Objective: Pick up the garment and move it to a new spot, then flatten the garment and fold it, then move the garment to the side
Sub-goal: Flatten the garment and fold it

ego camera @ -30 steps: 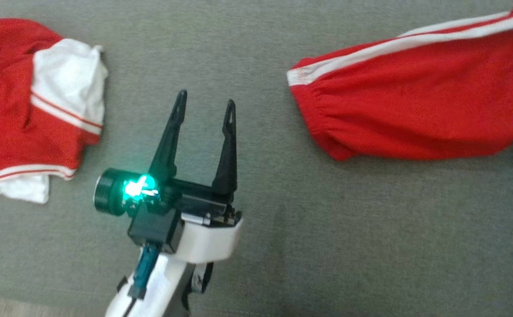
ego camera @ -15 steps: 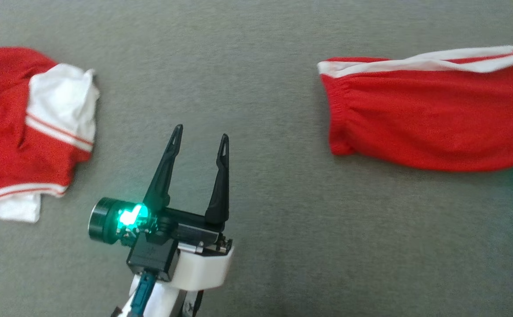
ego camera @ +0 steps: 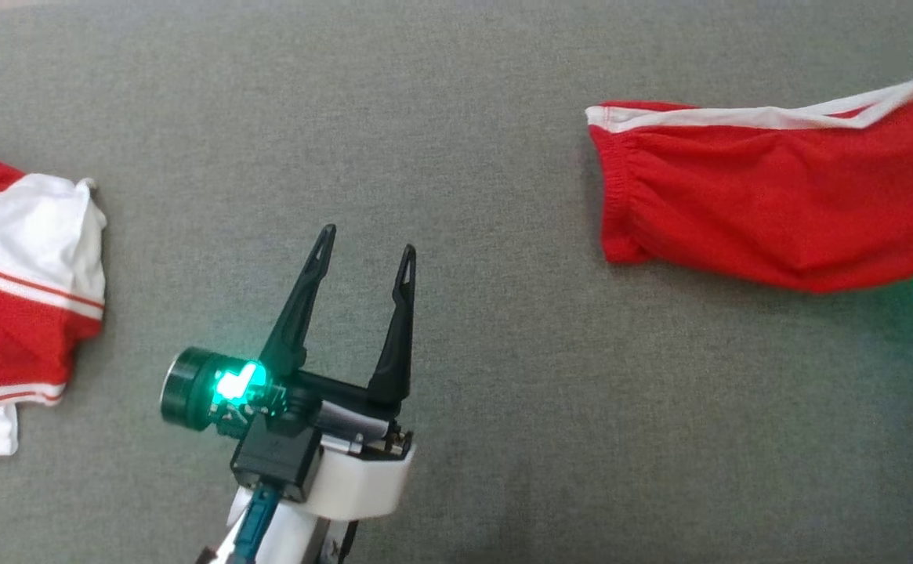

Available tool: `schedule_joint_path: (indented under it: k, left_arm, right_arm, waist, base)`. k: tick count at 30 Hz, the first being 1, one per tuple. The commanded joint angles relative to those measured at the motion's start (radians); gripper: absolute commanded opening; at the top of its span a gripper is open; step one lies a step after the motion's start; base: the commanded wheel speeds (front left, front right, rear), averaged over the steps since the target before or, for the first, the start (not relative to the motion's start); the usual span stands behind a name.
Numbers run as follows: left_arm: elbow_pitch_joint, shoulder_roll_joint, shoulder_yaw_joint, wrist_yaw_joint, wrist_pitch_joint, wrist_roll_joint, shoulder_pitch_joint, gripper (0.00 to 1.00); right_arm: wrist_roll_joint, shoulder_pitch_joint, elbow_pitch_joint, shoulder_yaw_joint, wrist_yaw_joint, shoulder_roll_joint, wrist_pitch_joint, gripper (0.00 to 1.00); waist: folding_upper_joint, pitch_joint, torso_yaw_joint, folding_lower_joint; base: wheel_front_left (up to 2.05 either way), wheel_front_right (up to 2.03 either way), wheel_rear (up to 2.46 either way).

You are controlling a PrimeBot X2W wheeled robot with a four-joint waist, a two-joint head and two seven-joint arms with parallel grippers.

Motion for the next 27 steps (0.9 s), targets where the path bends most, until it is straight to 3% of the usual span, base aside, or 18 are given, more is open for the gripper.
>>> schedule_joint_path:
  k: [1,6,12,19,20,21,22,27]
  left_arm:
    - [-0.024,-0.001,0.037,-0.003,-0.005,0.010,0.007,1.00]
    - [-0.012,-0.005,0.046,-0.007,-0.005,0.010,0.027,1.00]
    - [-0.002,-0.014,0.046,-0.019,-0.005,0.012,0.034,1.00]
    - [0.002,-0.028,0.047,-0.026,-0.005,0.011,0.033,1.00]
    - [0.003,-0.029,0.047,-0.026,-0.005,0.011,0.034,1.00]
    - [0.003,-0.031,0.049,-0.026,-0.005,0.011,0.035,1.00]
    - [0.003,-0.032,0.051,-0.025,-0.005,0.010,0.037,1.00]
    - [0.003,-0.037,0.063,-0.026,-0.005,0.005,0.056,1.00]
  right_arm:
    - [-0.005,0.009,-0.064,0.016,-0.001,-0.011,-0.020,0.00]
    - [-0.046,0.050,-0.269,0.042,-0.001,0.052,-0.038,0.00]
    - [-0.159,0.112,-0.480,0.108,-0.001,0.196,-0.004,0.00]
    - [-0.276,0.203,-0.489,0.252,-0.001,0.340,0.012,0.00]
    - [-0.273,0.213,-0.480,0.272,-0.001,0.351,0.006,0.11]
    - [-0.263,0.221,-0.473,0.293,-0.001,0.359,0.000,0.89]
    - [-0.252,0.228,-0.473,0.308,-0.001,0.364,-0.013,1.00]
    - [-0.230,0.281,-0.498,0.317,-0.001,0.345,-0.099,1.00]
  waist:
    - [0.0000,-0.011,0.005,0.0000]
    - [0.0000,-0.039,0.024,0.0000]
    - [0.0000,-0.047,0.063,0.0000]
    - [0.0000,-0.043,0.113,0.0000]
    - [0.0000,-0.046,0.117,0.0000]
    - [0.0000,-0.049,0.121,0.0000]
    - [0.0000,-0.053,0.123,0.0000]
    - [0.0000,-0.085,0.129,0.0000]
  base:
    - [0.00,0.00,0.00]
    - [0.00,0.00,0.00]
    - [0.00,0.00,0.00]
    - [0.00,0.00,0.00]
    - [0.00,0.00,0.00]
    - [0.00,0.00,0.00]
    - [0.00,0.00,0.00]
    - [0.00,0.00,0.00]
